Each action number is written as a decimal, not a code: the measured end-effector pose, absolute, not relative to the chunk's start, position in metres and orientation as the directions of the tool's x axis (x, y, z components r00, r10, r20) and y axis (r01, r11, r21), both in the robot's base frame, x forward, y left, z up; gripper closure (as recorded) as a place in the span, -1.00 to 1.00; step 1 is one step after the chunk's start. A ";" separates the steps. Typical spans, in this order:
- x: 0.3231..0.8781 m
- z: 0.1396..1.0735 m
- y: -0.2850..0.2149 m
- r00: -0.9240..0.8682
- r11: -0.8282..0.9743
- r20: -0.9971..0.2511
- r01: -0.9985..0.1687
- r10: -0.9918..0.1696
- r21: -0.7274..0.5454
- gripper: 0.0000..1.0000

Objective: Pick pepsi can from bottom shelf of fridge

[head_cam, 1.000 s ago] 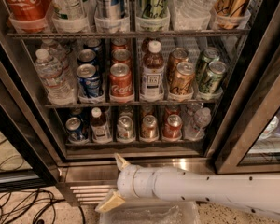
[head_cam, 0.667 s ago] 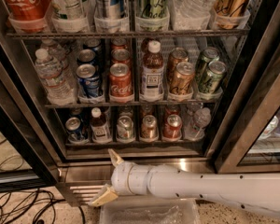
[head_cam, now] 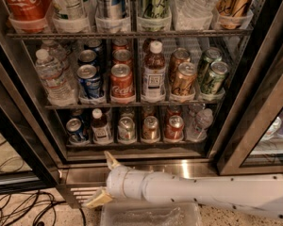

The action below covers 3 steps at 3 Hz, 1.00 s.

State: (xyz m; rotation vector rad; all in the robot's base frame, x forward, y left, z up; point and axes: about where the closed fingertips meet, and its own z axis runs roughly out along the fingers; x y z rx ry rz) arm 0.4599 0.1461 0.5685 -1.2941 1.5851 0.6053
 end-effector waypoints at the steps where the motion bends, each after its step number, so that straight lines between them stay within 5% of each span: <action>1: 0.474 0.556 0.183 0.063 0.363 -0.924 -0.907 -0.378 -0.211 -1.00; 3: 0.495 0.562 0.229 0.131 0.507 -0.949 -0.820 -0.287 -0.266 -1.00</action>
Offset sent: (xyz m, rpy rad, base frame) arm 0.0501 0.0903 -0.0090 0.2516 -0.2074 -0.2240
